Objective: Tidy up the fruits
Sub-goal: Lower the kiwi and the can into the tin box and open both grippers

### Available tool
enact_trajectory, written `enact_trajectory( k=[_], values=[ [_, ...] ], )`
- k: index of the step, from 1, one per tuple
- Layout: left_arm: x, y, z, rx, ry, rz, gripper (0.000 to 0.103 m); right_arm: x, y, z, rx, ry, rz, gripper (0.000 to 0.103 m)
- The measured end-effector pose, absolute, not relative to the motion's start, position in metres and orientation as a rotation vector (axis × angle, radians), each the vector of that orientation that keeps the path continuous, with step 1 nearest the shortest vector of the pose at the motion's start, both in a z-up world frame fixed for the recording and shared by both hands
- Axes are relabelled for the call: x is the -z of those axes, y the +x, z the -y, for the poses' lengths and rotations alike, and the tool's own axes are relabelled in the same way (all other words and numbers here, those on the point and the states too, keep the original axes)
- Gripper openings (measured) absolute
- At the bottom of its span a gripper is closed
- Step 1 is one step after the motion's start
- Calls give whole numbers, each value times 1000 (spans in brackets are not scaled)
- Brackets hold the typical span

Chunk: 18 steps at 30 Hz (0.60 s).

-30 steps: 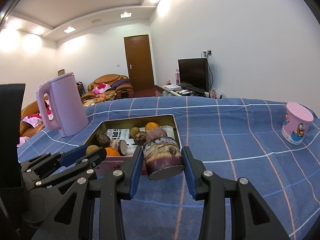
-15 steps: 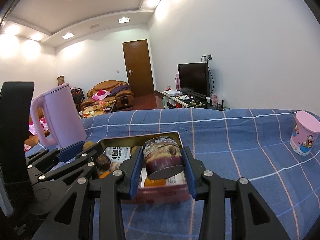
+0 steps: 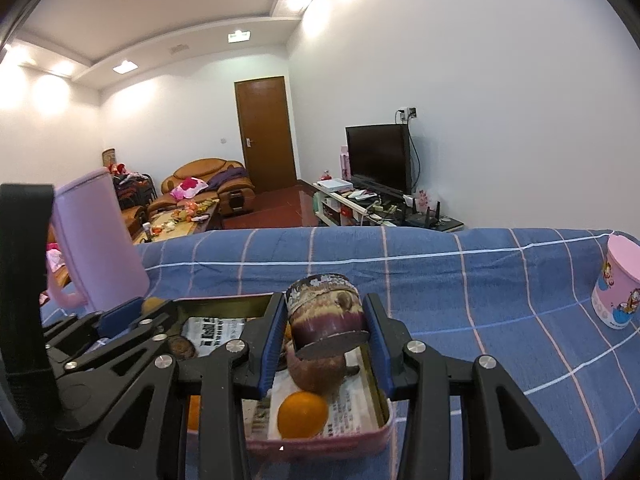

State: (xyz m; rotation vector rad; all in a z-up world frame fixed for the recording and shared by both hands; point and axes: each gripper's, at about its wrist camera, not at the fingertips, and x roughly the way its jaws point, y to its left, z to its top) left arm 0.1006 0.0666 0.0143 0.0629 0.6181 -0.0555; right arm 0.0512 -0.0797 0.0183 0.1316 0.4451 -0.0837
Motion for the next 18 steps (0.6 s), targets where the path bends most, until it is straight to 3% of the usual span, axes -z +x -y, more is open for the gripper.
enact_trajectory(
  k=[18],
  values=[
    [2,109,-52,27,162,-666,30,2,87,70,48,80,-578,42]
  ],
)
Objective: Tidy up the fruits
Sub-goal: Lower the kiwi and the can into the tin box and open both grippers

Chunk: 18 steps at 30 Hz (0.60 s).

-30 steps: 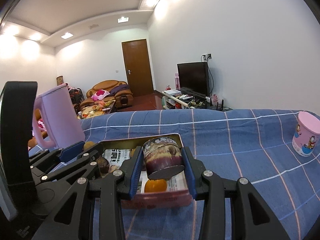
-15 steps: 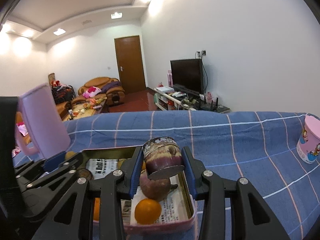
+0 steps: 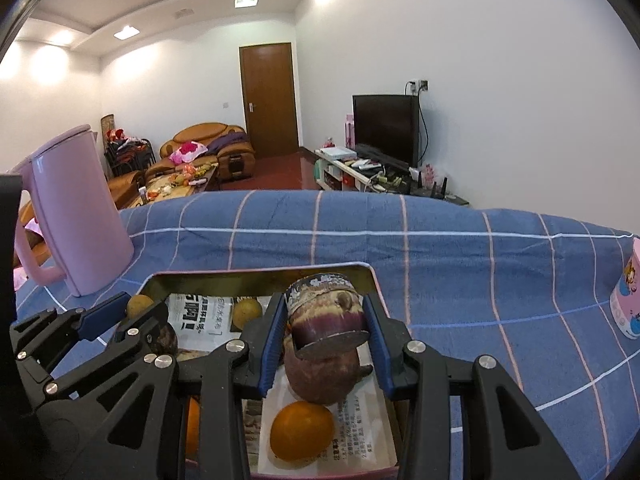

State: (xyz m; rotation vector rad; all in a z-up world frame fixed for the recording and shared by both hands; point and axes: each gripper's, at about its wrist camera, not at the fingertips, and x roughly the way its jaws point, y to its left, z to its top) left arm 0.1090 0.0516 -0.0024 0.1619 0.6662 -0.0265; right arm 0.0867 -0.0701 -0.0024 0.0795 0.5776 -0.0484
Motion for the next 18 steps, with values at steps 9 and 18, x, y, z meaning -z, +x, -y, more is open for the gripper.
enact_trajectory(
  k=[9,18],
  values=[
    [7,111,-51,35,167,-688,30,7,90,74,-12,106,-610,42],
    [9,110,-46,52,189,-691,30,9,92,73,-111,164,-622,42]
  ],
)
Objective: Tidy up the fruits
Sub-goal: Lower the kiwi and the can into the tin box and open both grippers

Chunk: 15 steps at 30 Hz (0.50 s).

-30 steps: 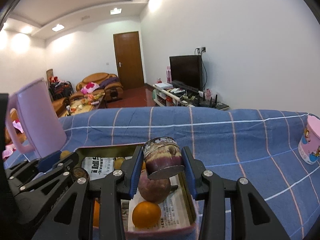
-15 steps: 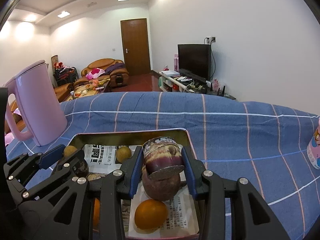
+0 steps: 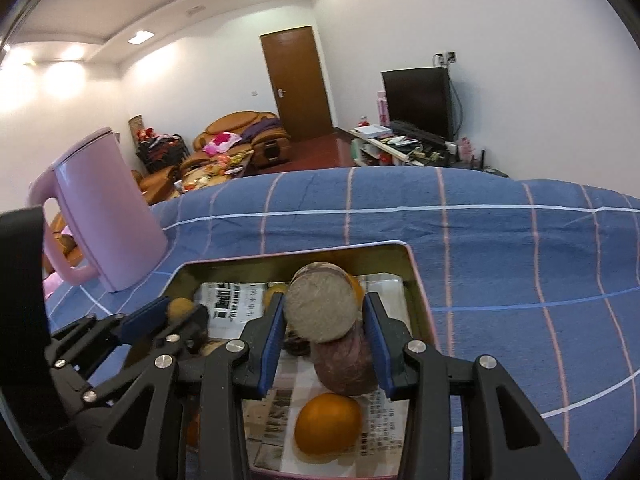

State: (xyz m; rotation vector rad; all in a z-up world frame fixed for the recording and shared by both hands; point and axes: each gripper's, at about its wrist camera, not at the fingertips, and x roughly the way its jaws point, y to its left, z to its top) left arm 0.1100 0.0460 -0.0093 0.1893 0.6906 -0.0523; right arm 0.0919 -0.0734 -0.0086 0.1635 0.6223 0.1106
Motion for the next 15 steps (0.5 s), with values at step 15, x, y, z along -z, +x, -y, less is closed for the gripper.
enact_trajectory(
  k=[15],
  values=[
    [5,101,-49,83,153,-668,30,-13,49,90,42,190,-434,66]
  ],
)
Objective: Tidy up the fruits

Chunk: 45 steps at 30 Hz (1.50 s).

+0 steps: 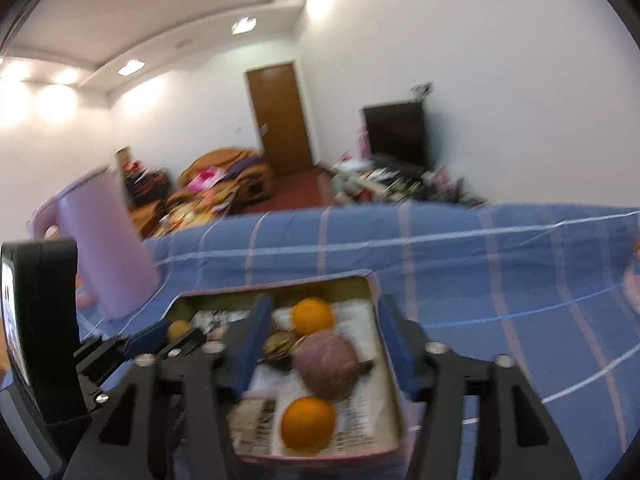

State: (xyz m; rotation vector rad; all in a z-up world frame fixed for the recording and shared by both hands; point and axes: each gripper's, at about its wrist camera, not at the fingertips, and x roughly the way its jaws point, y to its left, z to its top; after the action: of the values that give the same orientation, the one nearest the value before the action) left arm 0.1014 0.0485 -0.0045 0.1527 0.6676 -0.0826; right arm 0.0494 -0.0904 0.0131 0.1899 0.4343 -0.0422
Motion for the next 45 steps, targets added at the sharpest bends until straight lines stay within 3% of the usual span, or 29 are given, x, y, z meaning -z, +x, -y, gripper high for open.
enact_trajectory(
  k=[10,13,18,23,45],
  values=[
    [9,99,-44,115,151,-702,31,-15,27,93,140,143,-416,66],
    [9,98,-45,112,143,-707,35,-17,20,95,152,143,-409,66],
    [3,87,-48,93,129,-648,70,-18,6,99,175,159,-387,74],
    [-4,72,-52,68,126,-574,101,-19,0,98,182,143,-369,75],
    [-18,-5,-58,80,140,-406,103,-32,-62,92,216,70,-218,75]
  ],
)
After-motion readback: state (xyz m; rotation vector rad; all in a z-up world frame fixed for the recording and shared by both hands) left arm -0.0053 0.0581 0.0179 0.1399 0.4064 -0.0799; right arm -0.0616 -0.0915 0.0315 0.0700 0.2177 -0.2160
